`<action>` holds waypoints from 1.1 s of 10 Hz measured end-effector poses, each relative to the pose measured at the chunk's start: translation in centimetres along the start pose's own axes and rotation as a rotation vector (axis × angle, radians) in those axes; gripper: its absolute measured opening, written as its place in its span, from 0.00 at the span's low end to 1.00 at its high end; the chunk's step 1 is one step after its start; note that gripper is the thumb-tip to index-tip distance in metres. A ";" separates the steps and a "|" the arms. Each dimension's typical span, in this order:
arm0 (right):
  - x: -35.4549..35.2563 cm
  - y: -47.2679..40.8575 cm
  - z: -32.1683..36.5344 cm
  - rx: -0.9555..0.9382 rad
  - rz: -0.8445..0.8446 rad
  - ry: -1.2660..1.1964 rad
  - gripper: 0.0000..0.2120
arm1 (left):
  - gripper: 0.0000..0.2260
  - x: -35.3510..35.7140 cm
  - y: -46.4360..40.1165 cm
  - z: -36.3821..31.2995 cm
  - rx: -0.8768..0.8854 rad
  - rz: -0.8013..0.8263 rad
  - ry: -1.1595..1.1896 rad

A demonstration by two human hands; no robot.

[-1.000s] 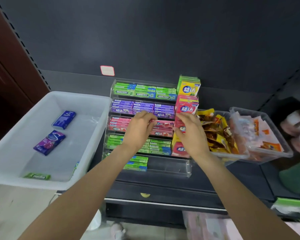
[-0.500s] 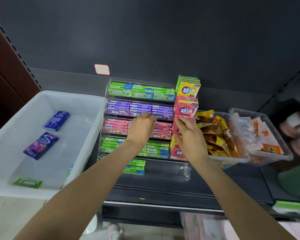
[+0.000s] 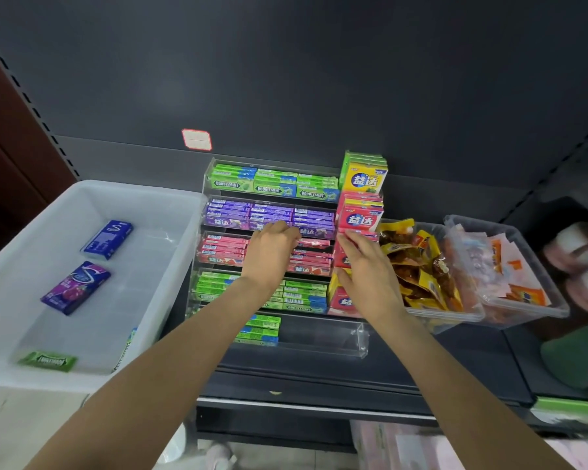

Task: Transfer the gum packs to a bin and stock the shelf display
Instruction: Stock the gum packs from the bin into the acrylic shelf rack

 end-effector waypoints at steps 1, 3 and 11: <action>0.0 0.0 0.0 -0.006 -0.008 0.008 0.30 | 0.08 -0.2 0.3 0.3 0.006 -0.011 -0.021; 0.0 -0.1 0.0 -0.013 -0.019 0.003 0.30 | 0.18 -0.3 0.3 0.4 0.001 0.032 -0.128; -0.2 0.0 0.2 -0.004 -0.013 -0.005 0.31 | 0.24 -0.3 0.2 -0.7 0.001 0.083 -0.216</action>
Point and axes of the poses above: each hand's wrist, its own y-axis away from the middle knuckle, its own x-axis out of the palm, z = x × y, the point moved 6 cm from there along -y, towards the middle knuckle, and after that the axes turned 13 degrees about z, right-handed, at the moved point
